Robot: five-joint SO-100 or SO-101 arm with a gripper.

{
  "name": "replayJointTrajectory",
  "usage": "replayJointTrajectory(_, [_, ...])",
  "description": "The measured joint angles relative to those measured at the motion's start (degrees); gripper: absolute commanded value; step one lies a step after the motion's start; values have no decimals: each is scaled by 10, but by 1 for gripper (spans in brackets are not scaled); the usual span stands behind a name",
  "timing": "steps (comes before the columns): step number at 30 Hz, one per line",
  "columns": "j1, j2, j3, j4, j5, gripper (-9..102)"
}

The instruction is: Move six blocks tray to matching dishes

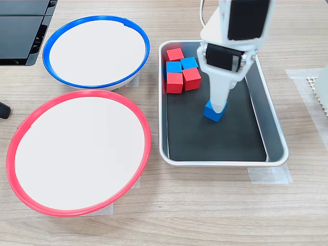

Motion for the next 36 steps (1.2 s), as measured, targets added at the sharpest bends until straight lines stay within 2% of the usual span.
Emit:
replayJointTrajectory(3, [-1,-2,44,-67,-36,20])
replayJointTrajectory(8, [-4,-18,61,-114,-52,19])
replayJointTrajectory(11, [-10,-18,64,-113,-67,4])
replayJointTrajectory(13, [-10,-18,65,-109,-70,0])
replayJointTrajectory(17, [-10,-18,55,-62,-82,0])
replayJointTrajectory(20, [-16,-20,-33,-7,-67,0])
replayJointTrajectory(21, [-20,-17,-95,21,-23,0])
replayJointTrajectory(22, [-25,-22,-156,19,44,0])
replayJointTrajectory(24, [-17,-41,-219,13,112,0])
replayJointTrajectory(26, [4,-62,-281,-33,152,0])
replayJointTrajectory(31, [65,-171,-353,-154,116,1])
replayJointTrajectory(36, [87,-250,-378,-207,47,19])
